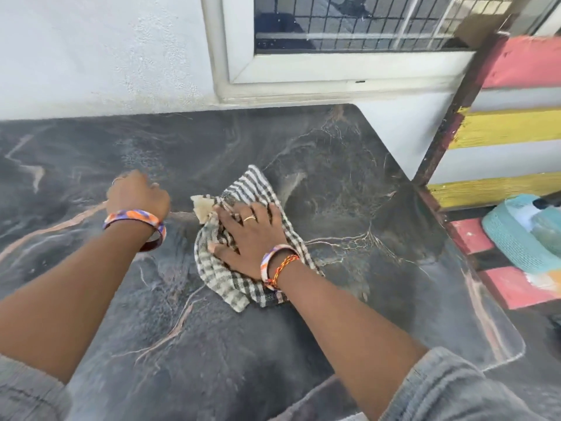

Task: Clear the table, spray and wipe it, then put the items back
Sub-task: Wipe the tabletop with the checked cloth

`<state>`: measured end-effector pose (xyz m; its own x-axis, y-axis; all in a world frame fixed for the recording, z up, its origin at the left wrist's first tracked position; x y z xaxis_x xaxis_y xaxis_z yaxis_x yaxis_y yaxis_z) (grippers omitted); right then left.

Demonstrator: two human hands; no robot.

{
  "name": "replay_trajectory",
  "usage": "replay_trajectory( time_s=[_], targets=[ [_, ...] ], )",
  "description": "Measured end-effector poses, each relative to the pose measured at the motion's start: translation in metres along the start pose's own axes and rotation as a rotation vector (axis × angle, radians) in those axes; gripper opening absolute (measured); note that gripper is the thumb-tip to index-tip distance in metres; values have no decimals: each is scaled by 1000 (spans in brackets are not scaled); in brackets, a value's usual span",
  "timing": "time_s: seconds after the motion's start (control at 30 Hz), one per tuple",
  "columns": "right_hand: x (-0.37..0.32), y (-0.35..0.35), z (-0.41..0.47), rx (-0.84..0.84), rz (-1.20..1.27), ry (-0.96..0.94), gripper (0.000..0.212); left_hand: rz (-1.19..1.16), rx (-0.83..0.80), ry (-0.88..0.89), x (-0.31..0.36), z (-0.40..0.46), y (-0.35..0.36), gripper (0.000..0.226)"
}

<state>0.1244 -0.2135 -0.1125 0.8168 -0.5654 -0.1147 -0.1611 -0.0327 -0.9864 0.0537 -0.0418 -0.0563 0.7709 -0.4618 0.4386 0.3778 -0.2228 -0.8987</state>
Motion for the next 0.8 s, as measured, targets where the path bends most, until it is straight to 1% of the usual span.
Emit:
replay_trajectory(
  time_s=[0.13,0.27,0.33,0.43,0.5,0.63,0.7,0.77,0.8],
  targets=[
    [111,-3,-40,-20,54,393,65,15,-105,242,54,-42,26,33],
    [219,-2,-123,12,140,832,59,22,-210,516,96,-101,50,36],
    [250,2,-171,46,166,1007,57,39,-262,598,103,-124,57,35],
    [269,9,-239,79,223,1199,55,62,-307,669,98,-153,56,37],
    [268,12,-270,101,222,1220,53,81,-312,694,87,-167,51,37],
    [234,15,-288,173,171,1074,50,85,-297,613,53,-182,33,38],
    [190,18,-285,213,159,972,49,78,-278,582,34,-193,22,40],
    [124,22,-273,259,130,792,51,74,-257,541,15,-203,13,40],
    [86,22,-265,309,111,681,54,73,-242,525,7,-205,9,39]
  ],
)
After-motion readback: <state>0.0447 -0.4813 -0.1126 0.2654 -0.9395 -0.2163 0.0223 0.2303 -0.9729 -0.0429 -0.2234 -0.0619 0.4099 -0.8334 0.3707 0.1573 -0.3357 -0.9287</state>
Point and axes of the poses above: each hand's wrist, its own z-axis towards the middle knuckle, its own y-axis out of the palm, x = y × z, the point moved 9 cm from there along z, towards the middle knuckle, and after that the axes turned 3 degrees about y, right-handed, at the moved point
